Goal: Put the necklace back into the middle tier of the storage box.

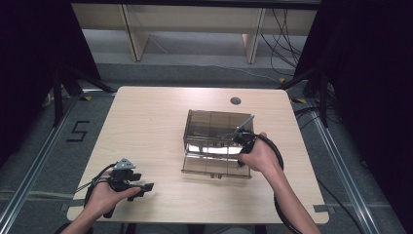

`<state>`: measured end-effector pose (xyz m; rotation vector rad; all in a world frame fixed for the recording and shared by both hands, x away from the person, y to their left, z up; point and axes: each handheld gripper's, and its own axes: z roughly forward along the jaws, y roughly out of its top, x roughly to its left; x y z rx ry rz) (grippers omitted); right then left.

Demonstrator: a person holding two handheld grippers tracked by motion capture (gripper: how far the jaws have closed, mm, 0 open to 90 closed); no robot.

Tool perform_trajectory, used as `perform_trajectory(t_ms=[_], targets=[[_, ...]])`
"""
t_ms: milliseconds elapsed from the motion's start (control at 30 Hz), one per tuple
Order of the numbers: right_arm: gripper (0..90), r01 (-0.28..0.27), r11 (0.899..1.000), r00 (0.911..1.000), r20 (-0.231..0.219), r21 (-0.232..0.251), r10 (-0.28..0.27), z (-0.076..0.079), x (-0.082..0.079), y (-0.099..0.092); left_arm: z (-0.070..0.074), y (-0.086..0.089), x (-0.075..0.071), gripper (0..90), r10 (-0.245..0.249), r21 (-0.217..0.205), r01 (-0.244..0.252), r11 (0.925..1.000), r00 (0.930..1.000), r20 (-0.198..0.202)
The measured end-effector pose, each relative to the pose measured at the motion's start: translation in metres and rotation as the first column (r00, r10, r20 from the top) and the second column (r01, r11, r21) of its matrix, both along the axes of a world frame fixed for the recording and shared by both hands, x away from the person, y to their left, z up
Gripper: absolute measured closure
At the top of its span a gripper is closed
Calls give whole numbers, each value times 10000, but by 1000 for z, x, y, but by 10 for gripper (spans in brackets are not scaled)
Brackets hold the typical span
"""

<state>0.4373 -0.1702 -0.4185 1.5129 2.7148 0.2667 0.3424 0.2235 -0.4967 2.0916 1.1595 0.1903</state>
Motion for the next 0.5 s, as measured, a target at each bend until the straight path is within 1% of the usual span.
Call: perform_trajectory(t_ms=[33,67,100,133,167,200,267,367,400,433,467,500], targets=[[868,62,10000,9999,-146,-43,-63,0,0,0,0,0,0,312,-9,5,9,10000,10000,-5],[869,180,9998,9998,-111,-17,-180,-1,0,1,0,0,0,312,-16,9,16,10000,10000,-1],[869,152,9999,9997,-188,-51,-153,-1,0,1,0,0,0,312,-8,-1,8,10000,10000,-7],[869,58,10000,9999,-115,-14,-58,-3,1,1,0,0,0,312,-3,-5,3,10000,10000,-13],[868,35,10000,9999,-168,-63,-36,-4,1,1,0,0,0,312,-9,1,9,10000,10000,-5],[868,102,9999,9999,-70,-2,-102,-6,1,1,0,0,0,312,-13,5,13,10000,10000,-8],[868,169,9998,9997,-184,-42,-169,-6,2,1,0,0,0,312,-13,-2,13,10000,10000,-8],[868,46,10000,9999,-107,-55,-47,-9,2,1,0,0,0,312,49,29,-49,10000,10000,10],[868,141,9999,9998,-132,-64,-142,-10,2,2,0,0,0,312,-41,13,41,10000,10000,-1],[868,175,9996,9996,-202,-223,-180,-11,3,2,0,0,0,312,-41,15,41,10000,10000,2],[868,62,10000,9998,-192,-76,-63,-13,3,2,0,0,0,312,-2,-8,2,10000,10000,-16],[868,40,10000,9996,-283,-45,-41,-14,3,2,0,0,0,312,-21,5,21,10000,10000,0]])
